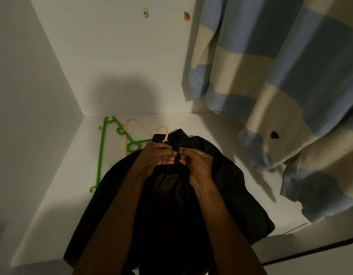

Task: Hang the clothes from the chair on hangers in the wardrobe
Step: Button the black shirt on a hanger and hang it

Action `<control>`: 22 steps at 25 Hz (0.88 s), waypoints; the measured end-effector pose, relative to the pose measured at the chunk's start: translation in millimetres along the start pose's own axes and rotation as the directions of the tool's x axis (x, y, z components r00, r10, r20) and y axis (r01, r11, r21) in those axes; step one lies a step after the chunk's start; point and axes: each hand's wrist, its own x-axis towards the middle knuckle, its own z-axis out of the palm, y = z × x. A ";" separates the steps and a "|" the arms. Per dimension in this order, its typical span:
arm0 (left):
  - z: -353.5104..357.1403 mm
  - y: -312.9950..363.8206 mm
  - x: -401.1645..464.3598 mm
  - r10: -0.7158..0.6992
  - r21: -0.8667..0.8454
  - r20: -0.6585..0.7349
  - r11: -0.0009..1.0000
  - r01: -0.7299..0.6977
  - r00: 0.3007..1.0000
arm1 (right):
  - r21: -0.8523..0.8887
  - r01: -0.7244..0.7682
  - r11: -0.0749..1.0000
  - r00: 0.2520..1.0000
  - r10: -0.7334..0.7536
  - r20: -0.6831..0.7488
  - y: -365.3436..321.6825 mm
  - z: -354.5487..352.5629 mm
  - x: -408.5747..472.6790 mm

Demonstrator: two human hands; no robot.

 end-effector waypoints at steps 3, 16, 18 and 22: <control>1.1 0.4 0.3 0.089 0.224 -0.066 0.972 -0.072 0.994 | -0.144 0.050 0.988 0.999 -0.049 0.012 -1.6 -6.4 3.3; -8.8 33.0 5.7 -0.109 0.262 -0.425 0.935 0.238 0.899 | -0.556 -0.066 0.829 0.989 -0.018 -0.144 -38.6 16.4 60.8; -10.8 30.6 7.3 -0.155 0.161 -0.417 0.957 0.241 0.896 | -0.523 -0.064 0.850 0.990 -0.013 -0.142 -36.3 12.8 58.8; -7.2 21.6 0.2 -0.219 -0.153 -0.392 0.973 0.171 0.894 | -0.117 -0.201 0.973 0.979 0.197 -0.048 -36.0 -0.6 55.6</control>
